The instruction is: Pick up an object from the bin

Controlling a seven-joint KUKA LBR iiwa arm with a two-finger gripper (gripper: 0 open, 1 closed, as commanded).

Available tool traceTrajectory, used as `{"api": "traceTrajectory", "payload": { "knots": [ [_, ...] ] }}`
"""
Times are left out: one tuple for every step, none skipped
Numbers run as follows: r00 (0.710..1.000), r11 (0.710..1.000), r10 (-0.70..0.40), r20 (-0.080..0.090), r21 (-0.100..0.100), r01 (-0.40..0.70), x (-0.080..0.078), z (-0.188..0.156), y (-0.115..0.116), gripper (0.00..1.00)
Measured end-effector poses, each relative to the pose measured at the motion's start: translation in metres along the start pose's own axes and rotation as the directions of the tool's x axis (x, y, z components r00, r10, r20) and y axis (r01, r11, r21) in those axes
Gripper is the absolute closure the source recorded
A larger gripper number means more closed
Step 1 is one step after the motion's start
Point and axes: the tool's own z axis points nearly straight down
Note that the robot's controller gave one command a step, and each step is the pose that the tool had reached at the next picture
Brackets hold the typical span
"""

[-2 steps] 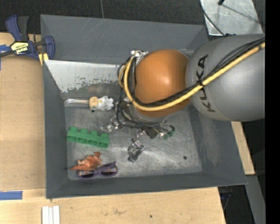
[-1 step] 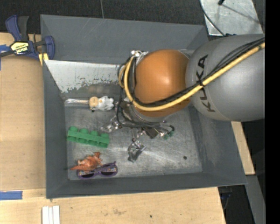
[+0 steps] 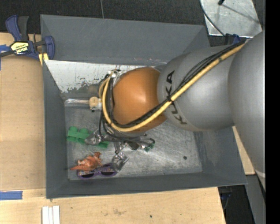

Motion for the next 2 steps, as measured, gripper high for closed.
{"api": "traceTrajectory", "payload": {
  "knots": [
    [0.987,0.987,-0.160,-0.008,-0.011,0.160,-0.023,0.027,0.001,0.00],
    [0.974,0.974,-0.227,-0.003,-0.002,0.227,-0.028,0.044,0.006,0.00]
  ]
}}
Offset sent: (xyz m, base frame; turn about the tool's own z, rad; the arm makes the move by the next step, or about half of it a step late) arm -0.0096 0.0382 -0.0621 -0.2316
